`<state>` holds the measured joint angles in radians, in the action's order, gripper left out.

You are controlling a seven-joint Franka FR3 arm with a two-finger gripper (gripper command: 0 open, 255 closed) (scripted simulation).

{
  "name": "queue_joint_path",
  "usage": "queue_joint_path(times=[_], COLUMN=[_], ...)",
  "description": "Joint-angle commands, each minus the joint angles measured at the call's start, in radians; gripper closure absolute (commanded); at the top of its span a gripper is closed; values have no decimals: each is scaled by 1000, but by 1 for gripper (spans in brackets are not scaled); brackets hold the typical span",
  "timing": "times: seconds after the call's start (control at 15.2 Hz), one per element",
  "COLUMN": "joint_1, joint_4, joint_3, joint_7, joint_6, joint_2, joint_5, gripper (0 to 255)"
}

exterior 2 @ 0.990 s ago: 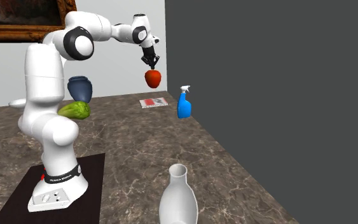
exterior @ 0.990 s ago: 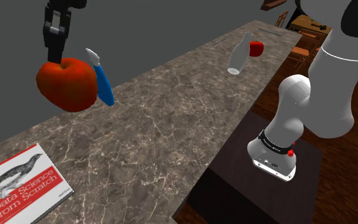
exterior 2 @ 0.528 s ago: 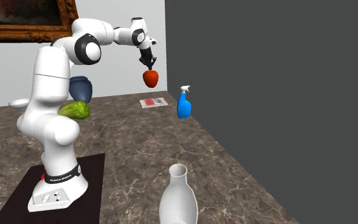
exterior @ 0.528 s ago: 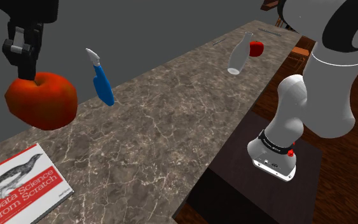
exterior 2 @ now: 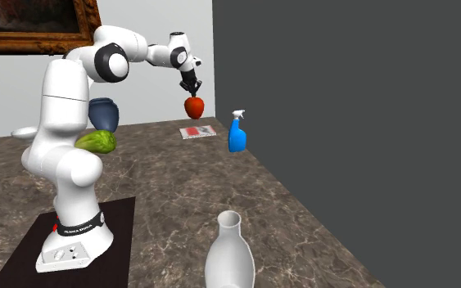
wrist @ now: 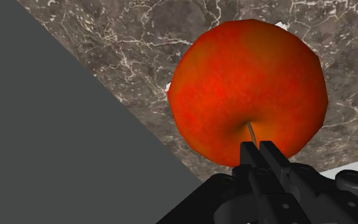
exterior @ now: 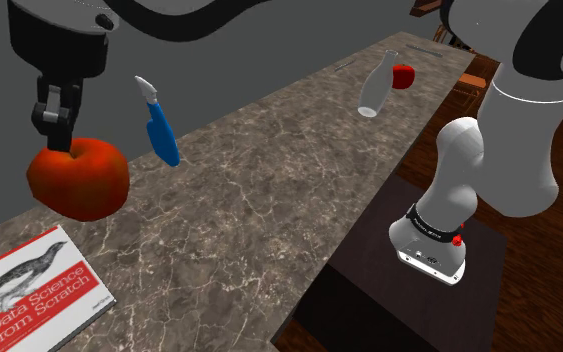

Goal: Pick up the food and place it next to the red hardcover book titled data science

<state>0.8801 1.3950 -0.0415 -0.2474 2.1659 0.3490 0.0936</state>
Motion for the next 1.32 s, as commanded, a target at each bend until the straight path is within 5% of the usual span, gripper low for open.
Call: queue_joint_path(times=[0.0, 1.25], joint_1=[0, 0], joint_4=[27, 227], joint_3=[0, 8], joint_7=[-2, -27], joint_6=[29, 266], joint_2=[0, 39], joint_5=[1, 19], gripper=[255, 255])
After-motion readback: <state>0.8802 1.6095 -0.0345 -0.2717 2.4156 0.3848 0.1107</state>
